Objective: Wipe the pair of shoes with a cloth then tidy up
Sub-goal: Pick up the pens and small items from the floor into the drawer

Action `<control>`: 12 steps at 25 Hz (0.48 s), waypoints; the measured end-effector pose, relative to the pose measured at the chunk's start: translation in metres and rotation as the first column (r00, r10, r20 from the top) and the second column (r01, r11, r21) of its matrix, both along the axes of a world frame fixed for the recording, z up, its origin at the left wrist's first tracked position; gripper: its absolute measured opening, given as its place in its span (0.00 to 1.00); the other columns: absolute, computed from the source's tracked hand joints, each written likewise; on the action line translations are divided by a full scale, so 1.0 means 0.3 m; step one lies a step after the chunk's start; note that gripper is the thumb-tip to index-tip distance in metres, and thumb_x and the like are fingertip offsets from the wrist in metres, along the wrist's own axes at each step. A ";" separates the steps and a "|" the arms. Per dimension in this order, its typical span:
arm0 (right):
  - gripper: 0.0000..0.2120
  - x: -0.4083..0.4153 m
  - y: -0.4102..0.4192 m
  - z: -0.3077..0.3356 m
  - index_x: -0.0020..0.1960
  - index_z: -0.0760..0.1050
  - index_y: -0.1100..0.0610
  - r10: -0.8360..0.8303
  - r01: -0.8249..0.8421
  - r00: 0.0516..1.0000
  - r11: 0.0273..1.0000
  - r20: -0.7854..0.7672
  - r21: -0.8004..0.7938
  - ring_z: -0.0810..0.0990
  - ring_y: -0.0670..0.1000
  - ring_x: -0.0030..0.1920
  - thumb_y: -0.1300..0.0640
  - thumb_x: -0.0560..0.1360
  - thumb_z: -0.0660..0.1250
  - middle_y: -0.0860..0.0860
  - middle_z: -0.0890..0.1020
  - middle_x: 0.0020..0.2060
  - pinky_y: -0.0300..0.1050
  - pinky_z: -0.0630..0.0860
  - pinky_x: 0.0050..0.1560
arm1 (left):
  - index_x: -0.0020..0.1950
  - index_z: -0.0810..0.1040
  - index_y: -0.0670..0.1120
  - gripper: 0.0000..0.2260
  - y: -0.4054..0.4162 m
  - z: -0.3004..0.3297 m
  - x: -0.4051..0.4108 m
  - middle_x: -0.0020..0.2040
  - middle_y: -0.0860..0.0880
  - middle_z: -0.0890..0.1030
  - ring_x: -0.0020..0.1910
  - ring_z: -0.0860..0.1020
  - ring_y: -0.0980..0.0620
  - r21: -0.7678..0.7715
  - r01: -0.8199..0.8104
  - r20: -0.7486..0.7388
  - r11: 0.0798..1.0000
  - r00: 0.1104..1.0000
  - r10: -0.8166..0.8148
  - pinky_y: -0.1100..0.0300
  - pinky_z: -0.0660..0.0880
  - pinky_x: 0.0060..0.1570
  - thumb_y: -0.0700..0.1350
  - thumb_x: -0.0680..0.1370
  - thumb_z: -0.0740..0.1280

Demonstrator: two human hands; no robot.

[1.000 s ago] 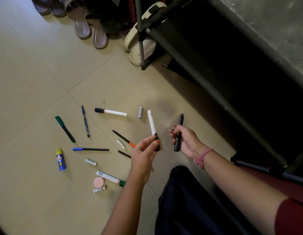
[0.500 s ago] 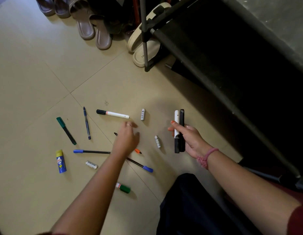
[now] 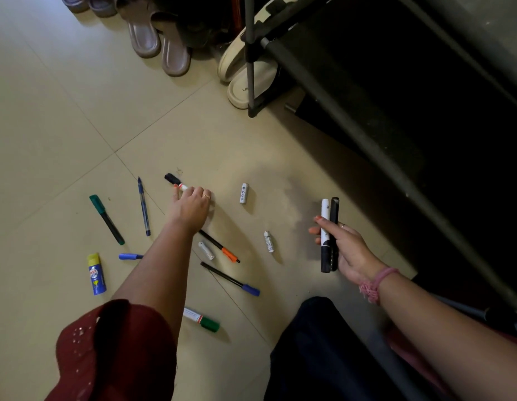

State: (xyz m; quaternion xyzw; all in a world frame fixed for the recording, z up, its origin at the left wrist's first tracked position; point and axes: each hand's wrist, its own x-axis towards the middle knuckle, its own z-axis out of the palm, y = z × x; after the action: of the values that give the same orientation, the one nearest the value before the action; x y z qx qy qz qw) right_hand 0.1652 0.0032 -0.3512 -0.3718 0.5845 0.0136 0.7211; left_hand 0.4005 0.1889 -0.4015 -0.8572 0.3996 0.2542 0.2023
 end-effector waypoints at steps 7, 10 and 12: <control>0.14 0.010 0.027 -0.012 0.58 0.75 0.59 0.003 -0.003 1.000 1.000 0.006 0.025 0.75 0.45 0.33 0.54 0.75 0.68 0.49 0.83 0.36 0.38 0.72 0.40 | 0.71 0.68 0.42 0.19 0.055 -0.027 -0.032 0.66 0.44 0.71 0.67 0.69 0.42 -0.124 0.132 0.112 0.984 0.987 -0.118 0.43 0.53 0.74 0.39 0.80 0.59; 0.16 0.014 0.044 0.003 0.60 0.74 0.60 0.028 -0.028 1.000 0.999 0.006 0.041 0.76 0.45 0.34 0.54 0.75 0.68 0.50 0.83 0.36 0.39 0.73 0.39 | 0.67 0.71 0.39 0.17 0.044 0.019 -0.021 0.58 0.40 0.74 0.58 0.75 0.39 -0.419 0.119 0.090 0.900 0.992 -0.089 0.36 0.53 0.73 0.33 0.78 0.61; 0.17 0.021 0.045 0.041 0.61 0.74 0.62 0.052 -0.053 0.999 0.998 0.016 0.043 0.77 0.47 0.36 0.55 0.76 0.67 0.51 0.82 0.38 0.40 0.73 0.42 | 0.60 0.73 0.35 0.10 0.059 0.095 -0.039 0.53 0.37 0.75 0.48 0.77 0.38 -0.679 -0.002 0.014 0.734 1.000 0.017 0.37 0.66 0.64 0.33 0.78 0.63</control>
State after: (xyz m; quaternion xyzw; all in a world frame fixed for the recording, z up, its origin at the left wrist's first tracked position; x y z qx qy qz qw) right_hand 0.1714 0.0167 -0.3391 -0.3714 0.5688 0.0426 0.7326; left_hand 0.3888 0.2066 -0.3730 -0.8765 0.4583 0.0838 -0.1214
